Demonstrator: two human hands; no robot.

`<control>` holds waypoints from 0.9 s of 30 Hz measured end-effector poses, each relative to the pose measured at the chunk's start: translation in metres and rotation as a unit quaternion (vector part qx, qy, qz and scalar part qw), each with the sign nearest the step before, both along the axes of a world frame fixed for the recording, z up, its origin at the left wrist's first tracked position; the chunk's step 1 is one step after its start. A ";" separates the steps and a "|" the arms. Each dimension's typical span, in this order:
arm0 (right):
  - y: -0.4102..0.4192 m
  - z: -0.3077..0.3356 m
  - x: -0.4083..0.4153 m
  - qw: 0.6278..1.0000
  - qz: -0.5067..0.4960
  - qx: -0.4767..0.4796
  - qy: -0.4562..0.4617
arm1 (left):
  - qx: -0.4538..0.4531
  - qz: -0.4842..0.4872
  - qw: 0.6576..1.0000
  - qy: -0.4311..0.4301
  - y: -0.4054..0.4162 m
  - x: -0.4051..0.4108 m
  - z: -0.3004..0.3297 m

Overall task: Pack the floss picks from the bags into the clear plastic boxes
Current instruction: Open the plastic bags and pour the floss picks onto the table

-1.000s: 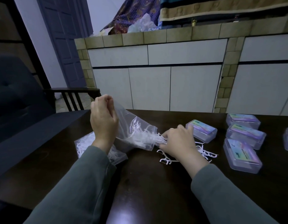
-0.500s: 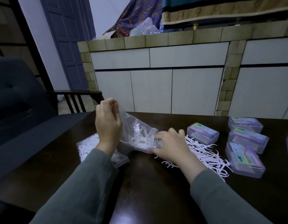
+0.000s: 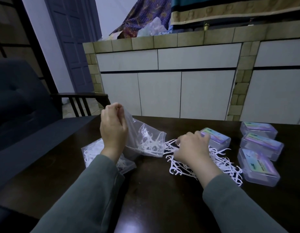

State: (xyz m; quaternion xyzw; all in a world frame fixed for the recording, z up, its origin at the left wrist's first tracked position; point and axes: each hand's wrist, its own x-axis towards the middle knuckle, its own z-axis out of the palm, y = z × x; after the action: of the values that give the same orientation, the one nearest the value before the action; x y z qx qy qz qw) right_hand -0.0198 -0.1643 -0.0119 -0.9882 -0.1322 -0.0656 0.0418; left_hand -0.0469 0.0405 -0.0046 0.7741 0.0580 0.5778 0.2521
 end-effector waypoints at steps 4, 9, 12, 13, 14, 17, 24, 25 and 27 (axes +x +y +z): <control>0.006 0.001 -0.003 0.960 0.048 0.253 0.106 | -0.005 -0.010 1.000 0.004 -0.003 -0.001 0.003; 0.007 -0.007 0.001 0.892 0.023 0.426 0.147 | -0.010 -0.041 0.999 -0.009 0.000 -0.004 0.008; -0.005 -0.005 0.003 0.882 -0.003 0.450 0.142 | -0.019 -0.061 0.997 -0.031 0.005 -0.007 0.016; -0.009 -0.005 0.004 0.884 -0.010 0.446 0.141 | -0.013 -0.069 0.997 -0.031 0.004 -0.008 0.018; -0.012 -0.005 0.003 0.887 -0.016 0.439 0.144 | -0.003 -0.076 0.997 -0.030 0.003 -0.009 0.019; -0.013 -0.007 0.004 0.893 -0.023 0.420 0.159 | 0.025 -0.086 0.996 -0.027 -0.003 -0.010 0.019; -0.001 -0.013 -0.002 0.890 0.007 0.429 0.151 | 0.140 -0.031 0.985 -0.101 -0.003 -0.016 0.038; 0.001 -0.014 -0.004 0.892 0.010 0.426 0.151 | 0.157 -0.025 0.982 -0.105 -0.004 -0.017 0.040; 0.005 -0.016 -0.006 0.903 0.015 0.407 0.138 | 0.173 -0.020 0.979 -0.107 -0.006 -0.016 0.039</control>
State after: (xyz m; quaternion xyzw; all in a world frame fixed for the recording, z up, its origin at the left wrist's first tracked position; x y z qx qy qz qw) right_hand -0.0257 -0.1596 -0.0274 -0.8823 -0.1018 0.0235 0.4590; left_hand -0.0631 0.0349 0.0345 0.7406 -0.0858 0.6534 0.1310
